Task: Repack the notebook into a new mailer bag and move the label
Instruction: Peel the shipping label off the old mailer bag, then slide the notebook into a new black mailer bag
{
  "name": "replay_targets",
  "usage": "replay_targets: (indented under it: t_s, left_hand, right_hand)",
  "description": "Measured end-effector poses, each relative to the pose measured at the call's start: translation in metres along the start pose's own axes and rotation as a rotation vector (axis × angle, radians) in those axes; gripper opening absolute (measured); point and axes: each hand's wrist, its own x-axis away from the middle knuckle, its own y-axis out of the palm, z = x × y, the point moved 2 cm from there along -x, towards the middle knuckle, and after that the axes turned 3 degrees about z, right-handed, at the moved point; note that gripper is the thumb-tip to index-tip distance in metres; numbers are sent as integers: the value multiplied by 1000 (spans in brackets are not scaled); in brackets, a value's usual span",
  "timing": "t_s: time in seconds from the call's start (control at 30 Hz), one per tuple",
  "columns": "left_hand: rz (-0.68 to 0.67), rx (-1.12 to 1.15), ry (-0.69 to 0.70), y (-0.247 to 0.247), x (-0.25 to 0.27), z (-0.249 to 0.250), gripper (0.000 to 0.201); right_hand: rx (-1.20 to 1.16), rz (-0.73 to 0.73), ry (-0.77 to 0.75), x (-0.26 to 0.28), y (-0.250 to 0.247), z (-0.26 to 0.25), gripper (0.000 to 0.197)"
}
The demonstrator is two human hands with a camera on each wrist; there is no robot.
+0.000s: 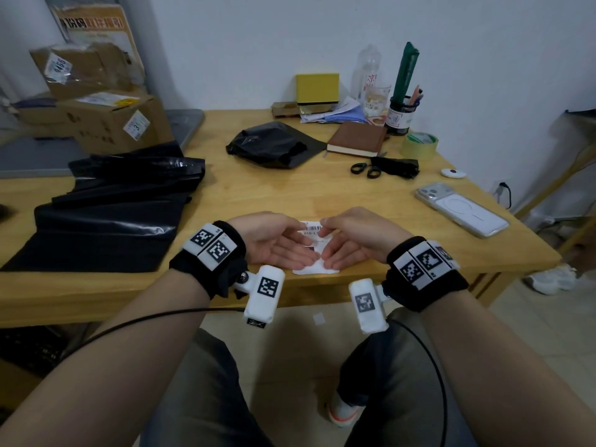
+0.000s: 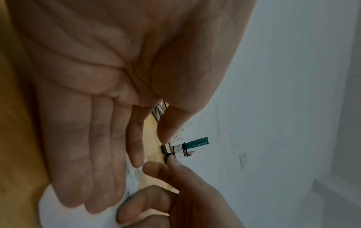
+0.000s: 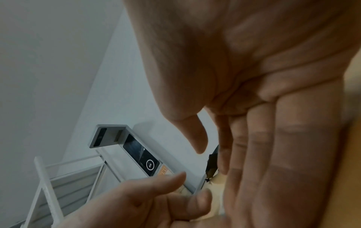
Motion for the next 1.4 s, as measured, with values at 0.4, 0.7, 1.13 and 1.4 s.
replay_targets:
  t_s: [0.4, 0.7, 1.13, 1.4]
  left_hand:
    - [288, 254, 143, -58, -48, 54, 28]
    - [341, 659, 177, -97, -140, 115, 34]
    - [391, 743, 480, -116, -155, 169, 29]
    - [66, 519, 583, -88, -118, 205, 33]
  right_hand:
    - [-66, 29, -80, -58, -42, -43, 29]
    - [-66, 9, 58, -141, -69, -77, 31]
    - [-217, 150, -247, -193, -72, -135, 22]
    - [-249, 54, -311, -180, -63, -162, 57]
